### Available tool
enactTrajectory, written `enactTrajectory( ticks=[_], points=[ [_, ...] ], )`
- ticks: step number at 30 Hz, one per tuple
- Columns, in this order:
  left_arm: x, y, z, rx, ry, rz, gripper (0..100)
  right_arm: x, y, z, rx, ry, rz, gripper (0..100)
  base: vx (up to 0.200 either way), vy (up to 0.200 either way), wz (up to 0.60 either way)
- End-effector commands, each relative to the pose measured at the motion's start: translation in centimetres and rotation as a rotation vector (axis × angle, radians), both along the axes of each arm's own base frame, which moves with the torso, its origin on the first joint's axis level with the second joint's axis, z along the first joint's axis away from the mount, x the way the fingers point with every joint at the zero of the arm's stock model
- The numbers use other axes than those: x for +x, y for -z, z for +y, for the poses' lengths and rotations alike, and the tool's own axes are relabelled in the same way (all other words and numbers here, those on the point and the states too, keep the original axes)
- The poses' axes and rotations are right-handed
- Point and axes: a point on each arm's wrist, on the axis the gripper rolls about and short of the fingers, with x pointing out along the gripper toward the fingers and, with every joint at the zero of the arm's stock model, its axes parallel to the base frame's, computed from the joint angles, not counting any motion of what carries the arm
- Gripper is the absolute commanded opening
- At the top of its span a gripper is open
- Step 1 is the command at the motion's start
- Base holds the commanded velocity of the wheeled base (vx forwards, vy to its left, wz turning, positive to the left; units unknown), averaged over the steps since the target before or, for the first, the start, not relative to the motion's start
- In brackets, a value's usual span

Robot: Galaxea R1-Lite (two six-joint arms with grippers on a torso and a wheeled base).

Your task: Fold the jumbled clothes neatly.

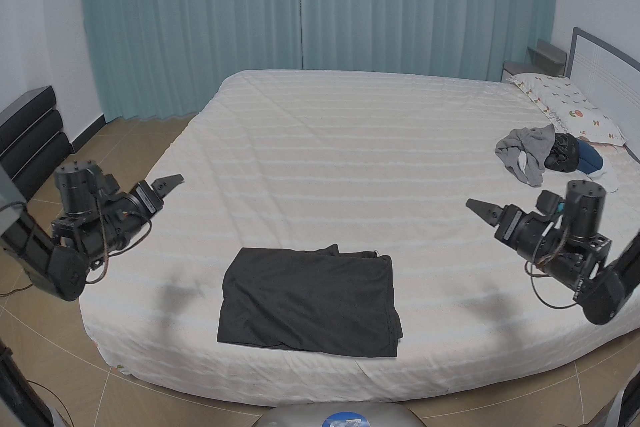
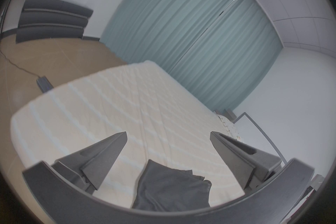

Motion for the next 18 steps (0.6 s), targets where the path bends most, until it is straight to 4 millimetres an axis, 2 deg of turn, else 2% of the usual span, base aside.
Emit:
enactTrajectory(
  ticks=[1,2,3,4,7,8,10,12,15,17,18],
  points=[
    [-8.2,-7.8,1.7,0.104,-0.078,-0.201,100,-8.8,-5.4,-3.5,-0.163,0.067,-0.237,100,0.0,0.0,0.0],
    [-9.4,-8.4,1.7,0.122,-0.078,-0.219,100,-10.0,-5.6,-3.9,-0.187,0.077,-0.25,100,0.0,0.0,0.0],
    [-9.6,-8.4,1.7,0.125,-0.079,-0.222,100,-10.2,-5.7,-4.0,-0.188,0.08,-0.251,100,0.0,0.0,0.0],
    [-11.5,-9.0,1.9,0.164,-0.087,-0.251,100,-11.9,-5.8,-4.7,-0.212,0.1,-0.262,100,0.0,0.0,0.0],
    [-14.7,-9.2,2.2,0.282,-0.099,-0.289,100,-14.7,-6.2,-5.5,-0.244,0.126,-0.296,100,0.0,0.0,0.0],
    [-14.7,-9.2,2.2,0.282,-0.099,-0.289,100,-14.7,-6.2,-5.5,-0.244,0.126,-0.296,100,0.0,0.0,0.0],
    [-17.7,-9.6,2.0,0.356,-0.101,-0.358,100,-17.4,-6.3,-5.9,-0.273,0.127,-0.323,100,0.0,0.0,0.0],
    [-18.9,-9.7,1.9,0.371,-0.104,-0.386,100,-18.7,-6.2,-6.0,-0.295,0.126,-0.33,100,0.0,0.0,0.0],
    [-22.2,-9.4,1.7,0.443,-0.1,-0.424,100,-22.3,-5.3,-6.5,-0.359,0.125,-0.335,100,0.0,0.0,0.0],
    [-22.7,-9.2,1.6,0.454,-0.099,-0.426,100,-23.0,-5.1,-6.6,-0.366,0.128,-0.336,100,0.0,0.0,0.0],
    [-24.8,-8.8,1.4,0.473,-0.088,-0.445,100,-25.1,-4.1,-7.0,-0.401,0.152,-0.337,100,0.0,0.0,0.0]
  ],
)
